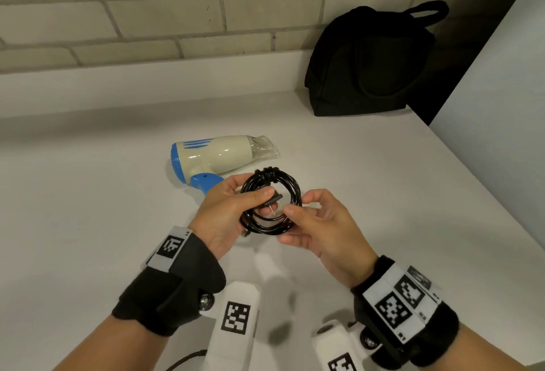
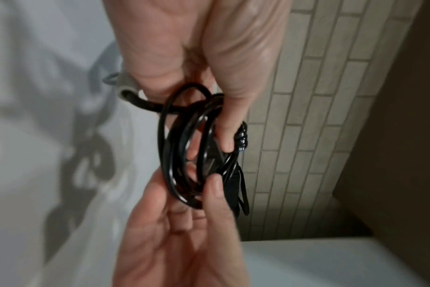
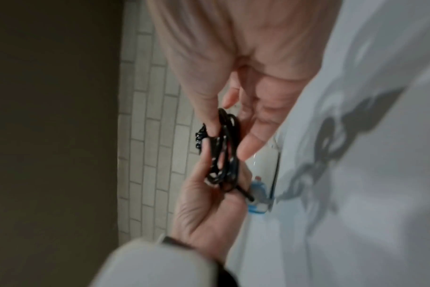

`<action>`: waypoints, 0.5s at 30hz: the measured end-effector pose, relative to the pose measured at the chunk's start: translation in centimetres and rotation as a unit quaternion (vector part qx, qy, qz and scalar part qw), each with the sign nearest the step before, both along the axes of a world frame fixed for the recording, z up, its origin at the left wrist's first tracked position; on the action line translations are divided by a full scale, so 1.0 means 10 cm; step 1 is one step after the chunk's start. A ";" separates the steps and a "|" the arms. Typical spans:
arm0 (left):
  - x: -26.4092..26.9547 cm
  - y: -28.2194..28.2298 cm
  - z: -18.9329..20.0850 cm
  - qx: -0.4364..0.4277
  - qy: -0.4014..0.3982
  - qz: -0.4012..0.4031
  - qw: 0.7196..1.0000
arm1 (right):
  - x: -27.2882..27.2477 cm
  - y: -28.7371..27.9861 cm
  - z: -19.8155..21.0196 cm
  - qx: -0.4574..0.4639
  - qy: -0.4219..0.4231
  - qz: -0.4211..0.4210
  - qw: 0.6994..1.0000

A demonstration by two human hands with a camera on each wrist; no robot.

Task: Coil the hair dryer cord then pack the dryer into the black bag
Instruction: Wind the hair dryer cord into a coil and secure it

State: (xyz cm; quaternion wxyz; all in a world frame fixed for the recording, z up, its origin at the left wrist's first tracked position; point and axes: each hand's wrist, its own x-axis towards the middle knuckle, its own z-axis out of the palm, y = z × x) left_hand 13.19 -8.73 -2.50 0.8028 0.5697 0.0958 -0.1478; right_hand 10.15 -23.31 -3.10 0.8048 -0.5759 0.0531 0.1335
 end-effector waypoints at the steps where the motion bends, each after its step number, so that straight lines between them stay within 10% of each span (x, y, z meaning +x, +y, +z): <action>1: 0.01 0.00 -0.01 0.004 -0.008 0.014 1.000 | -0.01 0.02 -0.01 0.011 0.016 -0.010 1.000; 15: -0.07 0.02 0.01 -0.084 0.053 -0.098 0.990 | -0.04 0.04 -0.13 -0.047 -0.040 0.040 0.997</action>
